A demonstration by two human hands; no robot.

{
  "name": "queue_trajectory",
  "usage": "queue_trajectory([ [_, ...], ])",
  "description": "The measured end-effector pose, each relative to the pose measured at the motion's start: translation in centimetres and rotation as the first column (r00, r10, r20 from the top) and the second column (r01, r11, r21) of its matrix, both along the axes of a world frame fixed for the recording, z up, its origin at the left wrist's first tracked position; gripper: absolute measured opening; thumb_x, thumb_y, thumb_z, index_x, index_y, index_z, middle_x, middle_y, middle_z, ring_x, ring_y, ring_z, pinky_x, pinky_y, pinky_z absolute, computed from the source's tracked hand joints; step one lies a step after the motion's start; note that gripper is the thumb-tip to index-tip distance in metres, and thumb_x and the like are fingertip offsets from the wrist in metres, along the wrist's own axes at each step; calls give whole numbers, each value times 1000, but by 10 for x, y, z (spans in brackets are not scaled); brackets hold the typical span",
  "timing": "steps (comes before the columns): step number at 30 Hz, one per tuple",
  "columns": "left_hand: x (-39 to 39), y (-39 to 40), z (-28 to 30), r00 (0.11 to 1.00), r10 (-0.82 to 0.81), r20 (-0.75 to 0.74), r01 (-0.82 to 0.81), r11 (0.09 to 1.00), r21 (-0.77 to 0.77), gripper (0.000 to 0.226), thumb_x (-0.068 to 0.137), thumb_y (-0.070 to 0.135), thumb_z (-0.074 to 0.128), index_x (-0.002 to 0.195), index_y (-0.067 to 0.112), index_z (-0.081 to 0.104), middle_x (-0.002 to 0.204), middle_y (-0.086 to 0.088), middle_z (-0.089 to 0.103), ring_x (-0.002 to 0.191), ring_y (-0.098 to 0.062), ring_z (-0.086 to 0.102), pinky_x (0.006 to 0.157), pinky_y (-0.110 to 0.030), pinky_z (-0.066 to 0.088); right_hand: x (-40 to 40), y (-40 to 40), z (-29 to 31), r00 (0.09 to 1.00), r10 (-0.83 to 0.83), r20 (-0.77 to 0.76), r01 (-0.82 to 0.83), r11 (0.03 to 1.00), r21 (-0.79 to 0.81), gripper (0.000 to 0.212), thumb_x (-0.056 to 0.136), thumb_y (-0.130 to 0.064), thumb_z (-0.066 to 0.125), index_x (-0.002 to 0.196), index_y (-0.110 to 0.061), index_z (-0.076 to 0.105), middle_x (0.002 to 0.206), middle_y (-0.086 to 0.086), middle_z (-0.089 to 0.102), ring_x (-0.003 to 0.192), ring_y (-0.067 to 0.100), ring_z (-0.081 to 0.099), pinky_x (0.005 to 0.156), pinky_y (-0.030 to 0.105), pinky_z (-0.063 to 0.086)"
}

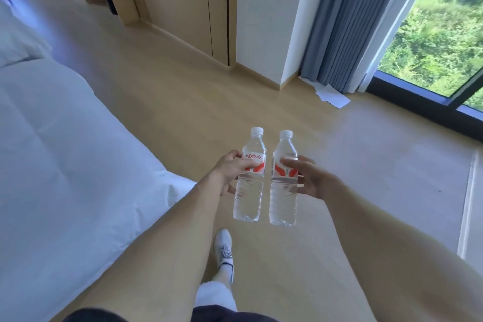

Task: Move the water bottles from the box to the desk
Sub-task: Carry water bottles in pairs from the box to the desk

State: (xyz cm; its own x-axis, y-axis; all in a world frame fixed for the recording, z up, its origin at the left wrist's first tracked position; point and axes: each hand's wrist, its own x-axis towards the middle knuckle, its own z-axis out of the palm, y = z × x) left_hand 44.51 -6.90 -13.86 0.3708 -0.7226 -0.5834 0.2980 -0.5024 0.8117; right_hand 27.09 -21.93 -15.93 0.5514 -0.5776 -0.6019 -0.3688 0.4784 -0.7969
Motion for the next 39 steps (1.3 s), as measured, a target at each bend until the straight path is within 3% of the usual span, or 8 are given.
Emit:
queue_trajectory([
  [4, 57, -54, -10, 999, 26, -28, -27, 1000, -2, 62, 64, 40, 86, 115, 15, 62, 103, -8, 75, 88, -25, 71, 77, -66, 57, 65, -55, -5, 998, 52, -47, -52, 999, -8, 37, 82, -27, 80, 114, -18, 66, 105, 12, 74, 88, 29, 72, 86, 52, 57],
  [6, 92, -81, -16, 998, 45, -41, -45, 999, 8, 57, 69, 39, 87, 114, 15, 62, 108, -10, 75, 88, -25, 72, 75, -64, 58, 101, -84, -5, 995, 71, -65, -71, 997, -3, 34, 82, -29, 80, 112, -19, 68, 99, 9, 76, 84, 27, 72, 79, 46, 59],
  [11, 175, -138, -17, 995, 63, -81, -61, 998, 28, 61, 51, 45, 87, 102, 20, 65, 92, -2, 76, 82, -23, 74, 72, -65, 57, 185, -151, 2, 992, 96, -86, -95, 995, 11, 31, 83, -29, 78, 112, -21, 69, 89, 5, 77, 78, 24, 72, 65, 37, 58],
  [20, 320, -228, -8, 985, 166, -53, -165, 986, 36, 70, 47, 48, 89, 107, 20, 66, 92, -1, 78, 86, -22, 75, 69, -59, 60, 343, -254, 18, 985, 157, -73, -158, 987, -7, 31, 85, -29, 77, 111, -16, 67, 96, 10, 73, 83, 27, 69, 81, 46, 58],
  [27, 427, -288, -27, 963, 270, -10, -269, 962, 50, 55, 64, 46, 88, 109, 23, 67, 97, 1, 78, 88, -21, 76, 73, -52, 61, 467, -326, 4, 958, 275, -80, -275, 961, 10, 28, 86, -28, 76, 108, -13, 67, 95, 10, 73, 84, 27, 69, 84, 46, 58],
  [31, 495, -331, -29, 940, 339, 17, -340, 938, 66, 55, 64, 44, 89, 108, 20, 67, 97, -1, 77, 86, -22, 76, 62, -45, 60, 548, -378, -3, 935, 343, -88, -343, 939, 12, 30, 86, -29, 76, 110, -12, 68, 97, 11, 73, 82, 27, 69, 79, 43, 58],
  [36, 579, -373, -20, 896, 443, 9, -442, 894, 72, 55, 60, 45, 89, 103, 18, 67, 88, -3, 68, 77, -23, 65, 67, -45, 57, 652, -435, 3, 891, 443, -99, -442, 896, 38, 33, 84, -29, 79, 108, -10, 68, 94, 13, 69, 81, 29, 65, 77, 43, 53],
  [39, 625, -384, -16, 859, 511, -3, -510, 857, 72, 62, 53, 46, 88, 103, 16, 66, 93, -6, 59, 85, -25, 55, 69, -50, 47, 713, -456, 9, 863, 495, -96, -493, 869, 48, 33, 82, -27, 80, 106, -8, 68, 93, 14, 68, 78, 28, 64, 73, 42, 50],
])
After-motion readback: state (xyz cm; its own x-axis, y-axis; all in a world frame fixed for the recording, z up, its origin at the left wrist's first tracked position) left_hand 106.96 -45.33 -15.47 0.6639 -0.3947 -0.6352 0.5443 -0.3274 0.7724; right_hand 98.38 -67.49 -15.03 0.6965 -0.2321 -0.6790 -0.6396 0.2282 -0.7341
